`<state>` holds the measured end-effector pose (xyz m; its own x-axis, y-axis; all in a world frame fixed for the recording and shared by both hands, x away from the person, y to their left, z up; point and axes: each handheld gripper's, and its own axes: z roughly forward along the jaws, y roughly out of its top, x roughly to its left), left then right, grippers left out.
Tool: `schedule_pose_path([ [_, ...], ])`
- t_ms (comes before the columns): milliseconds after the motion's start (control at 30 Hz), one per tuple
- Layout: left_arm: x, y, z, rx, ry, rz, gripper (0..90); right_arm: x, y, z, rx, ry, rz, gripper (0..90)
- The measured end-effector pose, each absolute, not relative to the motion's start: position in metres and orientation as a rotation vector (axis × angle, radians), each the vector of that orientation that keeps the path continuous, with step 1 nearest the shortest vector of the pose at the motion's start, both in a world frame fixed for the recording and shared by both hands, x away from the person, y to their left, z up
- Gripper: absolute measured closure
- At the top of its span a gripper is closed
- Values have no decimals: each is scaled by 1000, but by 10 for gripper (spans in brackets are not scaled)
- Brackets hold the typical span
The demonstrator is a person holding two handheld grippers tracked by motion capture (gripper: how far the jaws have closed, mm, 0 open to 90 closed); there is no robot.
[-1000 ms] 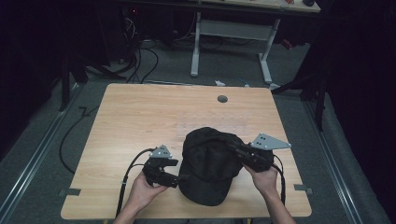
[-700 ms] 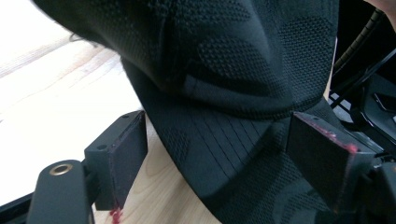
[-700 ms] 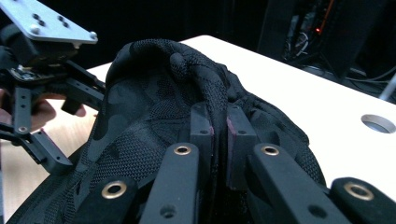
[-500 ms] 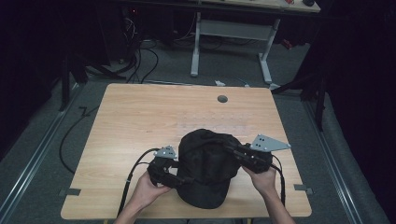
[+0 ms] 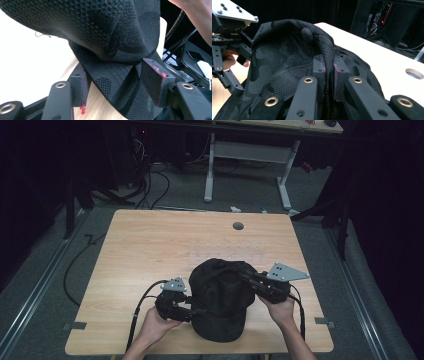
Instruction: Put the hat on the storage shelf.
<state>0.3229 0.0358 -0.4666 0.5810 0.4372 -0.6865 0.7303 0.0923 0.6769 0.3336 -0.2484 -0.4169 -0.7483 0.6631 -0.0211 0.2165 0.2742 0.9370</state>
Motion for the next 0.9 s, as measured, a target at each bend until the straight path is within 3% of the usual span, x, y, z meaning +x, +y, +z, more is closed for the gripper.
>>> schedule_pose_path([
  [800,317,49,-451,1493,968,-438,852,332,-249,-411,786,2083,1509,749],
  [900,316,50,-449,1494,963,-437,855,331,-250,-410,782,2083,1514,746],
])
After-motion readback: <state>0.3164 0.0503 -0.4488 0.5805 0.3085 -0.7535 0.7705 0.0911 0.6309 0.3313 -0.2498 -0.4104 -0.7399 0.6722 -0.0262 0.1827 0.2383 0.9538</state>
